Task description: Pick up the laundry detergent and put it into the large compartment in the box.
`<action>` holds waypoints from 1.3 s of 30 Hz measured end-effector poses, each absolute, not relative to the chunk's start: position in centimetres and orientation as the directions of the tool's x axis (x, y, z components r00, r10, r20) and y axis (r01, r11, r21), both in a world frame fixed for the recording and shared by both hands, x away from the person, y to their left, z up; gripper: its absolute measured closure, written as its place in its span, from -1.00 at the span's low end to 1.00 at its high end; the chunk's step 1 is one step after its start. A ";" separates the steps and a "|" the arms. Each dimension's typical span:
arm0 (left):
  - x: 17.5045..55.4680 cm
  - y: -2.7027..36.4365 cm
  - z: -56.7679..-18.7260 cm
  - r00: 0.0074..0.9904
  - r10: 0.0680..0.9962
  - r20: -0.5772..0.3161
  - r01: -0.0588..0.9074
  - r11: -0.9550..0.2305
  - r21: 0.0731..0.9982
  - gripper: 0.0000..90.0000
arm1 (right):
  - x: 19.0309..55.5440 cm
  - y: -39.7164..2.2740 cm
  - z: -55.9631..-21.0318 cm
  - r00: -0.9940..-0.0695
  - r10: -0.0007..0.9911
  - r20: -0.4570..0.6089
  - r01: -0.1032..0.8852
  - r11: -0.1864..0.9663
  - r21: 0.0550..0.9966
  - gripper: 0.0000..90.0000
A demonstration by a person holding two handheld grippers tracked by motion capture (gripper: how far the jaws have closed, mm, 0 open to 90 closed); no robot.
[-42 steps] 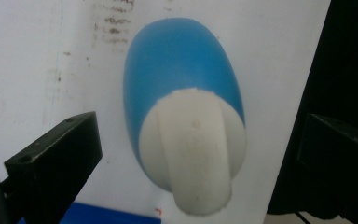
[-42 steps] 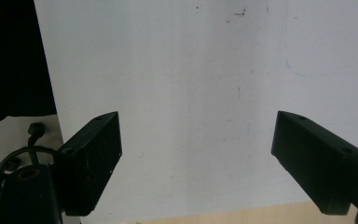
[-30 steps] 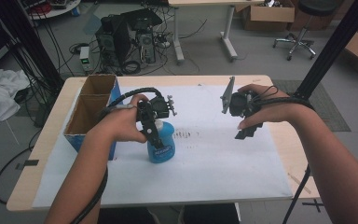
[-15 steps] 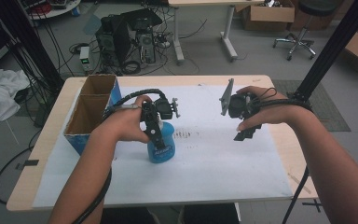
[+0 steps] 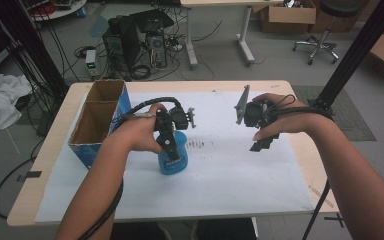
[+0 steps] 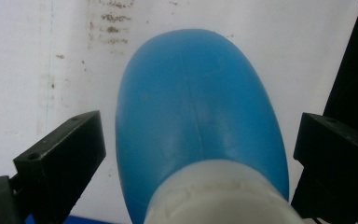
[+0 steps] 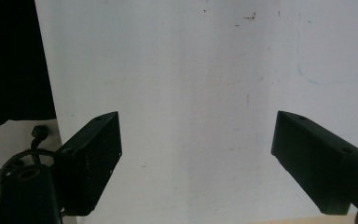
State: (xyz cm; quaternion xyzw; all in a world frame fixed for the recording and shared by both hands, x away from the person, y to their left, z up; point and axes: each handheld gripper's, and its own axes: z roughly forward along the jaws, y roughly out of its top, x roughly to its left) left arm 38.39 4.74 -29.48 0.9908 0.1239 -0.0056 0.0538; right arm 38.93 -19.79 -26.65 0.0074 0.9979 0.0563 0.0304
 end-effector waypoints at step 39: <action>38.5 4.1 -29.3 0.966 0.257 0.010 0.256 -0.965 0.057 -0.43 | 39.3 -19.8 -27.0 -0.998 0.021 -0.055 0.014 0.993 0.118 -0.64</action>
